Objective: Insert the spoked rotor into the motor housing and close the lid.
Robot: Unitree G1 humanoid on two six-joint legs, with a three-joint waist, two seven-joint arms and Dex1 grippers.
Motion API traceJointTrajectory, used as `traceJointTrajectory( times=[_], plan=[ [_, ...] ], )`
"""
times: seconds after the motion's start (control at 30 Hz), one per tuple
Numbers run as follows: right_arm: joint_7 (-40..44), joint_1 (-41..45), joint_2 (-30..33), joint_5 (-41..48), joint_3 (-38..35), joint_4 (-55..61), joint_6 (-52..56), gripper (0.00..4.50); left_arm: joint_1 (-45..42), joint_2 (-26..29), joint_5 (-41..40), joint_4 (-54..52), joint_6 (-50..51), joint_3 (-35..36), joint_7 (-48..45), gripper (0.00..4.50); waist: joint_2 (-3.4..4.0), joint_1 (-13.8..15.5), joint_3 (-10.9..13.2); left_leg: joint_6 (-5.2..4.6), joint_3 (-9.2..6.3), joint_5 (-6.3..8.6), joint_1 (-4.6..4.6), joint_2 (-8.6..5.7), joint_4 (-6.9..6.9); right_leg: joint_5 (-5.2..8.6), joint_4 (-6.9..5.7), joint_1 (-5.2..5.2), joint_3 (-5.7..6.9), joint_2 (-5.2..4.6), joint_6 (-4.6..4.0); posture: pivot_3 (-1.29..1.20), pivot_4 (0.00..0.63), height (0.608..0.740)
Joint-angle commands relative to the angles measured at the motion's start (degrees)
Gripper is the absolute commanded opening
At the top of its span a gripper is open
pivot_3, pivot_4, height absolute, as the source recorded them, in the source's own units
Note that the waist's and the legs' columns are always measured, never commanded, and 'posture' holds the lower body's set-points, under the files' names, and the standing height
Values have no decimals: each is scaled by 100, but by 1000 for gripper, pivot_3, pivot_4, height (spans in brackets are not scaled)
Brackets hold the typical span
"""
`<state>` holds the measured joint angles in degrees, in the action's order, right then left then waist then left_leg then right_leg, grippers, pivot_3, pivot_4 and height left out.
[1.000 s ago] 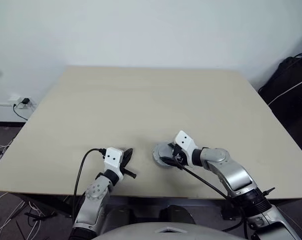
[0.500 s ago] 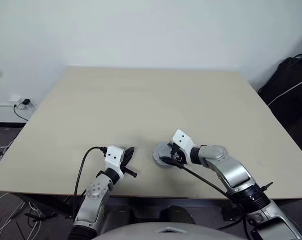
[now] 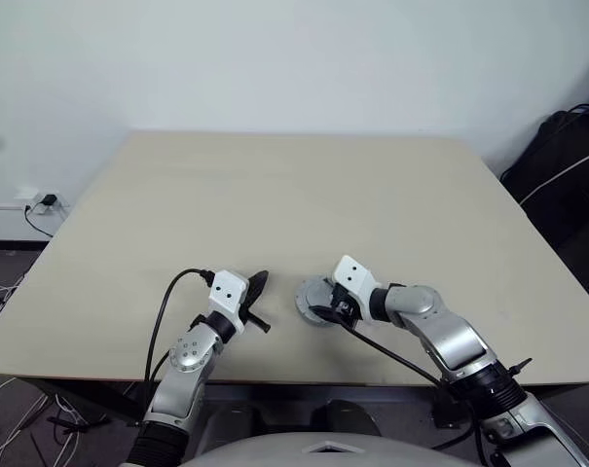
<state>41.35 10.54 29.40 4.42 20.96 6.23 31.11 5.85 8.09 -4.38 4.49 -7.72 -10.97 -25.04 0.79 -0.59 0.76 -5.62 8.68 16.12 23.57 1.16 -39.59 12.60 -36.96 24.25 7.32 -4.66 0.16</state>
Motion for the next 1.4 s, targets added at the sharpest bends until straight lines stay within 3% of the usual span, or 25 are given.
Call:
traceJointTrajectory(
  times=[0.03, 0.23, 0.57, 1.03, 1.4],
  plan=[
    [-178, 31, 94, -209, -74, -181, 389, 3226, -154, 46, -31, -59, 3, -84, -186, 0, 0, 2, 0, -8, 0, 5, 0, 0, 0, -1, 0, 0, 0, -1, 2, 0, 0, 740],
    [-108, 143, 158, -102, 6, -187, 1298, 3226, -217, 82, -115, -60, 65, -133, -416, 0, 15, 31, -10, -10, 1, 6, -2, 0, 0, -5, -1, -2, 3, -9, 6, 0, 0, 740],
    [-117, 187, 175, -130, 73, -164, 1264, 3226, -271, 72, -246, -37, 220, -177, -679, 0, 22, 33, -23, -11, 6, 7, -2, -1, 0, -5, 5, -5, 3, -12, 7, 0, 0, 740],
    [-223, 228, 94, -141, 138, -128, 1247, 3226, -1544, -20, -950, 472, 2583, -281, -1705, 0, 17, 8, -22, -11, 5, 6, -2, -1, 0, -7, 4, -5, 7, -11, 12, 0, 0, 740],
    [-330, 95, 123, -129, 105, 7, 1244, 3226, -2046, -259, -728, 878, 3388, -353, -1267, 0, 13, 9, -21, -10, 4, 6, -2, -1, 0, -7, 5, -4, 6, -11, 11, 0, 0, 740]
  ],
)
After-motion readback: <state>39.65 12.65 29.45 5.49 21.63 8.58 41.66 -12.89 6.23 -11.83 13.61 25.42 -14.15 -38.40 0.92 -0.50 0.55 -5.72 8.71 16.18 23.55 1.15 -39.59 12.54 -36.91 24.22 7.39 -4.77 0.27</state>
